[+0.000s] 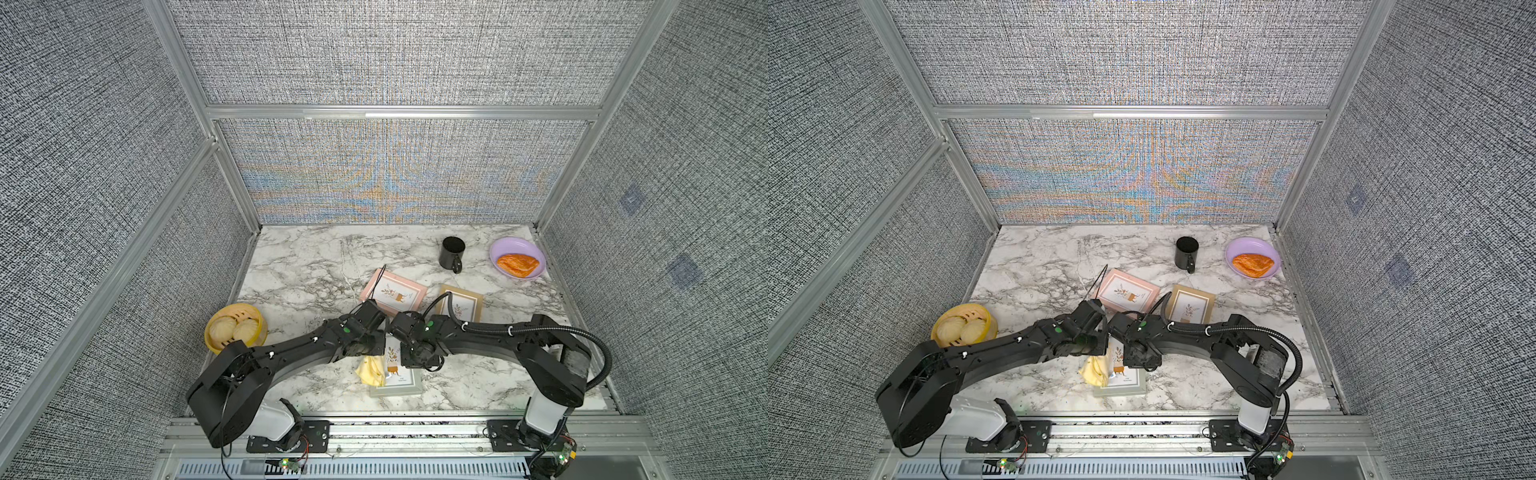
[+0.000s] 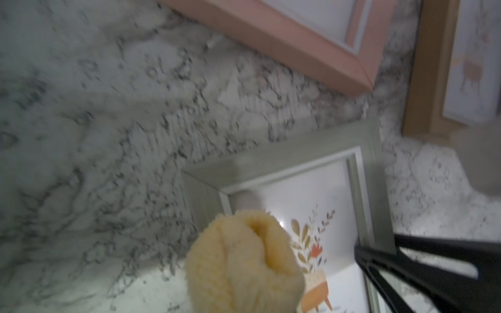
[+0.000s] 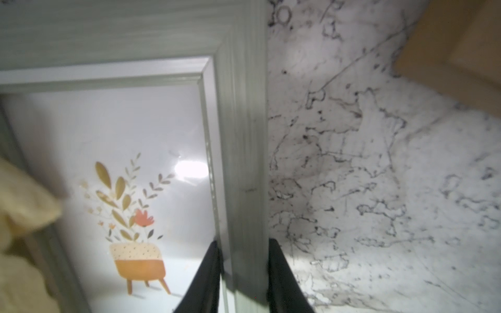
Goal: Wipe the picture frame with a cloth
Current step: Wipe the dirt from the picture frame.
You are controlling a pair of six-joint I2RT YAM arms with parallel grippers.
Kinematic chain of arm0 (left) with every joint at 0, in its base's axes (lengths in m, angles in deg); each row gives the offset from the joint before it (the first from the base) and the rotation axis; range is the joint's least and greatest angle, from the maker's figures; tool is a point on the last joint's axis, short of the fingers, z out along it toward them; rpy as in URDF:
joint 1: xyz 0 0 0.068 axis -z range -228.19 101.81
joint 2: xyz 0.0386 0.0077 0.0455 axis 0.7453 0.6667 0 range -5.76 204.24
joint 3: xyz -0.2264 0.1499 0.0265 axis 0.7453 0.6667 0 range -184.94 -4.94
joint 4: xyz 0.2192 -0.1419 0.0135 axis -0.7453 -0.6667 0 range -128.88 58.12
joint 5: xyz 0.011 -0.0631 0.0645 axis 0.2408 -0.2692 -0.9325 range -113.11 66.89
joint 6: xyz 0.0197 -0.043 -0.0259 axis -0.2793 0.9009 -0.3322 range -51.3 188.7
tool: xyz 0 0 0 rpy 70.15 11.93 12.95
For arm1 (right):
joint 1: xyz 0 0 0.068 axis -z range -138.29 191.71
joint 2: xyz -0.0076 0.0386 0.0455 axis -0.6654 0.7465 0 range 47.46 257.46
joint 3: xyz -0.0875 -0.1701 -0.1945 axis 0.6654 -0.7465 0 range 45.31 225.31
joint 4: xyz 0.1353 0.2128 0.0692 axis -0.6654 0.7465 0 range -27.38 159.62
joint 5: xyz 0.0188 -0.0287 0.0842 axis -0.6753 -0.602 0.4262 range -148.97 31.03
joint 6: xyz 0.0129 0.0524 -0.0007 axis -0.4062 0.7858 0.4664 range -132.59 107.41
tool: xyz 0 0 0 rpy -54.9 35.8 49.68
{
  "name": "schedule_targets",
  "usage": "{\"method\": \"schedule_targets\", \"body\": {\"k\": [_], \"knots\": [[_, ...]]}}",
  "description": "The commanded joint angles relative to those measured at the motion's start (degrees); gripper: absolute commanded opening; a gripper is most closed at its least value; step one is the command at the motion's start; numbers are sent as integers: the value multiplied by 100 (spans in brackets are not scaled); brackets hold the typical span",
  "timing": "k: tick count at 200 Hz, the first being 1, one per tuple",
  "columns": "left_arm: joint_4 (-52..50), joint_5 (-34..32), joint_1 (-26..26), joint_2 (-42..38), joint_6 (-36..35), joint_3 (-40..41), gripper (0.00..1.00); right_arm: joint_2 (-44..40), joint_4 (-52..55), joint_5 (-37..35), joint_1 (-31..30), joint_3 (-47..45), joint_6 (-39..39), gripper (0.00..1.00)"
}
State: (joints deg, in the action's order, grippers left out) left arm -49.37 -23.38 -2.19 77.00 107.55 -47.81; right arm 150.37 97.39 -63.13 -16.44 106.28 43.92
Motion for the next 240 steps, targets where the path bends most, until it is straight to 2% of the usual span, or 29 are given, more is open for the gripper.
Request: {"method": "schedule_targets", "body": {"k": [1,31,80,105,123,143,173,191,215,240], "knots": [[323,-57,-217,279,-245,-129,0,282,245,-277,2,-191,260,11],[262,495,-144,420,-330,-86,0,307,223,-269,5,-191,281,11],[-642,656,272,-1137,342,972,0,311,112,-212,9,-291,386,11],[-802,1110,371,-1935,625,1613,0,359,10,-149,2,-340,436,11],[-803,1207,461,-2255,805,1886,0,414,-44,-114,-2,-340,440,11],[-860,961,463,-2368,778,1805,0,488,-68,-76,-2,-289,427,11],[-509,504,463,-2048,719,1351,0,583,-50,-51,3,-162,396,11],[-290,308,454,-1495,637,1021,0,599,-16,-67,5,-107,379,11],[-511,-309,437,-646,658,354,0,621,8,-78,5,-59,389,11],[-331,-238,392,-7,831,-36,0,619,3,-69,26,-30,416,11]]}}
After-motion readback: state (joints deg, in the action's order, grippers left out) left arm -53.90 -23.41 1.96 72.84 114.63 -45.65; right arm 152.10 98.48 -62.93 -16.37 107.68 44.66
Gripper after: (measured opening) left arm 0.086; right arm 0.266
